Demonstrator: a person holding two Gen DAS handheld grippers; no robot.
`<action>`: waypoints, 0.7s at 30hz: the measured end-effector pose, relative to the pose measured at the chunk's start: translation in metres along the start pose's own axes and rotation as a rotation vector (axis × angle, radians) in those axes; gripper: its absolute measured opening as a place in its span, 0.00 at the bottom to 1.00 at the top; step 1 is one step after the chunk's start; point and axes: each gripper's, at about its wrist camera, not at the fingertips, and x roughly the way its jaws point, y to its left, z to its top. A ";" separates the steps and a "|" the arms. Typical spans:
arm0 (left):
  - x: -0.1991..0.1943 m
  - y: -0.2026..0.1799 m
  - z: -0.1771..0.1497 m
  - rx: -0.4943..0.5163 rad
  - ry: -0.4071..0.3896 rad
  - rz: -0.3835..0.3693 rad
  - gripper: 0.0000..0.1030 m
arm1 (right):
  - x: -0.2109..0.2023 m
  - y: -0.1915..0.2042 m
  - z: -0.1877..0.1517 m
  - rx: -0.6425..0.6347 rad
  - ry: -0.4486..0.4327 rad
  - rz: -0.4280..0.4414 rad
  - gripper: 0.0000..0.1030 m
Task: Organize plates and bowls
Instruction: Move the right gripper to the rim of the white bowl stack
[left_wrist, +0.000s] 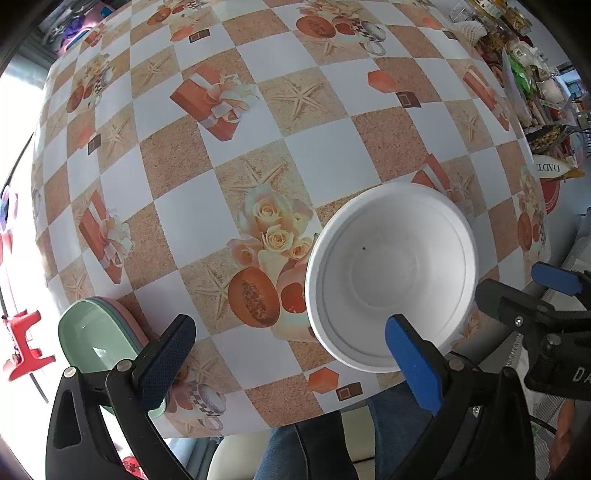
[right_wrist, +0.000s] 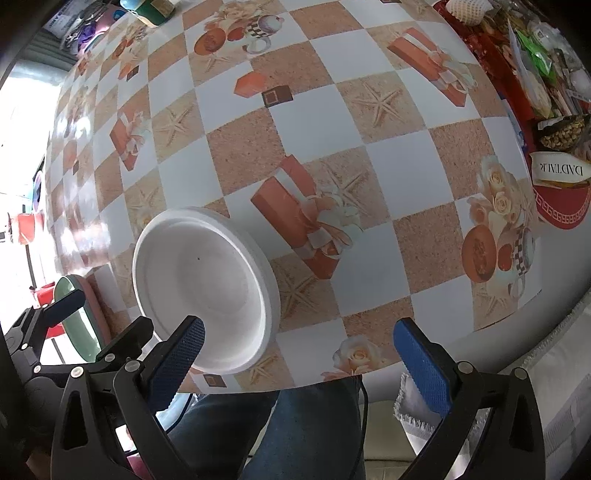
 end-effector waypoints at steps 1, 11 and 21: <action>0.000 0.000 0.000 -0.001 0.002 0.002 1.00 | 0.000 0.000 0.001 0.000 0.002 0.000 1.00; 0.005 0.000 0.004 0.044 0.021 0.078 1.00 | 0.009 0.001 0.005 -0.002 0.025 -0.007 1.00; 0.010 0.000 0.006 0.050 0.034 0.082 1.00 | 0.014 0.000 0.009 0.001 0.035 -0.012 1.00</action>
